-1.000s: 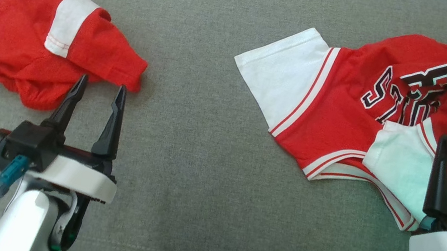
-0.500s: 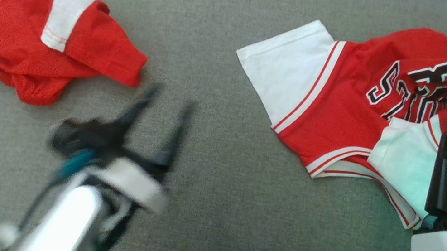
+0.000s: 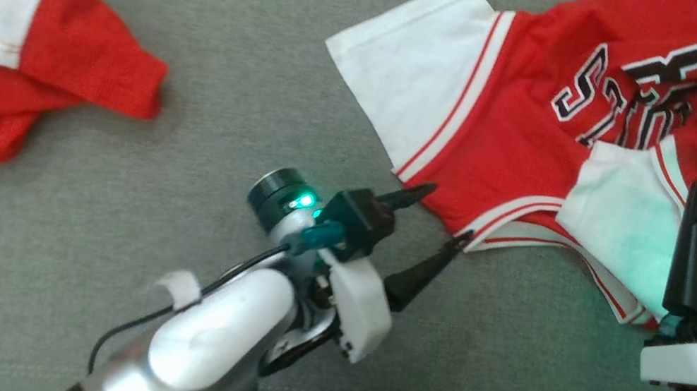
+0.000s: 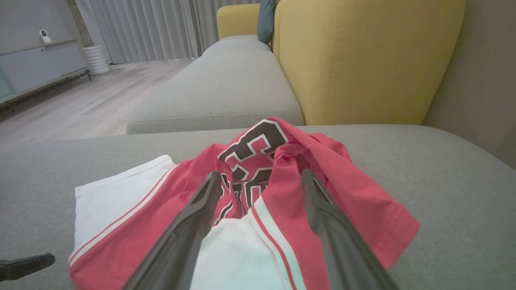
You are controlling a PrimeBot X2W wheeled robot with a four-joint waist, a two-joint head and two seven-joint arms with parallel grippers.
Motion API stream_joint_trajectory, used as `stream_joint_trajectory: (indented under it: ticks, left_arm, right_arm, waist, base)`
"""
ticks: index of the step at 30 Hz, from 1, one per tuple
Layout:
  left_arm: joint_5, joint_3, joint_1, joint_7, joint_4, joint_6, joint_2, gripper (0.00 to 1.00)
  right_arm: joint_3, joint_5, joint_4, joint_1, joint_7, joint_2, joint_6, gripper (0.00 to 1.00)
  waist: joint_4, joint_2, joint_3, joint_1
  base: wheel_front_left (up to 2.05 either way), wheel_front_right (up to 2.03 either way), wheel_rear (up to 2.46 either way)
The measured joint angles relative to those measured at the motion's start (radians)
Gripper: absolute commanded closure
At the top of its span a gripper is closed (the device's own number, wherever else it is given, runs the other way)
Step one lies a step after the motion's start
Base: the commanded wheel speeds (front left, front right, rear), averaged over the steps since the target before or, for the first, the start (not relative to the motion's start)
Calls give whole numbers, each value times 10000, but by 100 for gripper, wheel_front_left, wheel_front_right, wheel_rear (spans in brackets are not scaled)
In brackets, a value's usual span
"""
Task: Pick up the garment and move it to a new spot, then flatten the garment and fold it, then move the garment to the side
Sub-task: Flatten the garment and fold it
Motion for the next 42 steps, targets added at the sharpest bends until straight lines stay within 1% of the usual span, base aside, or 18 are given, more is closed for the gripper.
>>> stream_joint_trajectory:
  ticks: [5,9,10,11,12,13,16,19,22,24,29,33,36,39,40,42]
  left_arm:
    - [-796,-945,-878,188,378,15,-6,0]
    - [-1162,-1615,-1165,614,918,451,-8,0]
    - [-1162,-1730,-1215,721,1099,619,-15,0]
    - [-1162,-1875,-1377,819,1413,890,-31,0]
    - [-1160,-1893,-1498,844,1546,1018,-65,61]
    - [-1151,-1906,-1644,813,1728,1191,-107,100]
    - [-1035,-2006,-2011,339,2299,1377,-174,100]
    - [-968,-2075,-2011,-127,2452,1411,-230,100]
    - [-918,-2059,-1986,-416,2395,1517,-79,100]
    - [-911,-1948,-1911,-662,2121,1682,353,100]
    - [-915,-1404,-1269,-903,688,2161,1994,100]
    - [-1064,-1064,-527,-732,-533,2541,3066,100]
    - [-1279,-727,-96,-485,-1162,2819,3822,100]
    - [-1524,-447,169,-288,-1534,2918,4405,100]
    - [-1609,-408,221,-272,-1605,2917,4510,100]
    - [-1806,-320,322,-188,-1714,2907,4548,100]
  right_arm:
    - [27,211,48,-100,-27,0,0,0]
    - [67,320,88,-213,-146,0,0,0]
    - [56,320,104,-209,-163,0,0,0]
    - [50,337,109,-210,-221,0,0,0]
    - [50,380,109,-210,-234,0,0,0]
    - [38,422,107,-211,-265,0,0,0]
    - [-21,537,105,-207,-366,0,0,0]
    - [-98,631,121,-206,-368,0,0,0]
    - [-136,732,173,-204,-370,0,0,0]
    - [-155,788,259,-197,-378,0,0,0]
    - [-159,892,311,-173,-376,0,0,0]
    - [-150,951,366,-150,-364,0,0,0]
    - [-155,965,378,-146,-359,0,0,0]
    - [-167,1007,376,-124,-307,0,0,0]
    - [-165,1007,370,-117,-274,0,0,0]
    - [-169,1005,355,-76,-211,0,0,0]
  waist:
    - [-350,0,293,0]
    - [-620,0,424,0]
    - [-671,0,455,0]
    - [-745,0,505,0]
    - [-769,0,526,-1]
    - [-786,0,546,-1]
    - [-760,0,592,-1]
    - [-653,0,568,0]
    - [-569,0,494,0]
    - [-477,0,388,0]
    - [-191,0,76,-1]
    - [1,0,-176,-1]
    - [98,0,-339,-1]
    - [175,0,-441,-1]
    - [193,0,-465,-1]
    - [224,0,-498,-1]
  base:
    - [0,0,0]
    - [0,0,0]
    - [0,0,0]
    - [0,0,0]
    - [0,0,0]
    - [0,0,0]
    - [0,0,0]
    - [0,0,0]
    - [0,0,0]
    - [0,0,0]
    - [0,0,0]
    - [0,0,0]
    - [0,0,0]
    - [0,0,0]
    - [0,0,0]
    - [0,0,0]
